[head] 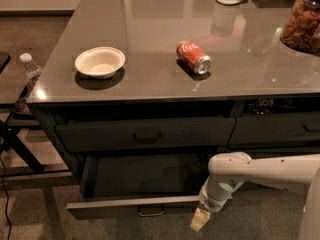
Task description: Close middle drawer
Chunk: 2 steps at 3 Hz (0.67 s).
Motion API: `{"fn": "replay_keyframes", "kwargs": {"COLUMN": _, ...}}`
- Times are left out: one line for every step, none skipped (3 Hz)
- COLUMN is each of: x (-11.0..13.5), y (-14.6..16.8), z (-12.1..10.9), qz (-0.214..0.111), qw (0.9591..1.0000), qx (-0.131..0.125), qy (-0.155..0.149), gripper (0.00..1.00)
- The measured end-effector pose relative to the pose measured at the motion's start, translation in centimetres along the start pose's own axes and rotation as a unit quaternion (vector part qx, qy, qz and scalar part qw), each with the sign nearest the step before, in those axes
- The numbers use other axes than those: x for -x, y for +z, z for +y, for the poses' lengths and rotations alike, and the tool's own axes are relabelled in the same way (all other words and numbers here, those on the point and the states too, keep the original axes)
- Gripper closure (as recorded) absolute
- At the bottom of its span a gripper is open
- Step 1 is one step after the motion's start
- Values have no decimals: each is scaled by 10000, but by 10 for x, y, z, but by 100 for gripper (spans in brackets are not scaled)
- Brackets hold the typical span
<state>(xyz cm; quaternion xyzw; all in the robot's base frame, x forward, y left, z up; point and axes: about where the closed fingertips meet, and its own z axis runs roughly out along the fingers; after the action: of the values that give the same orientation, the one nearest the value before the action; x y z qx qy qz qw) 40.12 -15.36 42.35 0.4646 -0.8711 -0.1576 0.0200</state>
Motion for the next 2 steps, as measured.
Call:
{"fn": "replay_keyframes", "kwargs": {"x": 0, "y": 0, "z": 0, "qz": 0, "qw": 10000, "qx": 0, "qy": 0, "gripper": 0}}
{"fn": "replay_keyframes", "kwargs": {"x": 0, "y": 0, "z": 0, "qz": 0, "qw": 10000, "qx": 1, "qy": 0, "gripper": 0}}
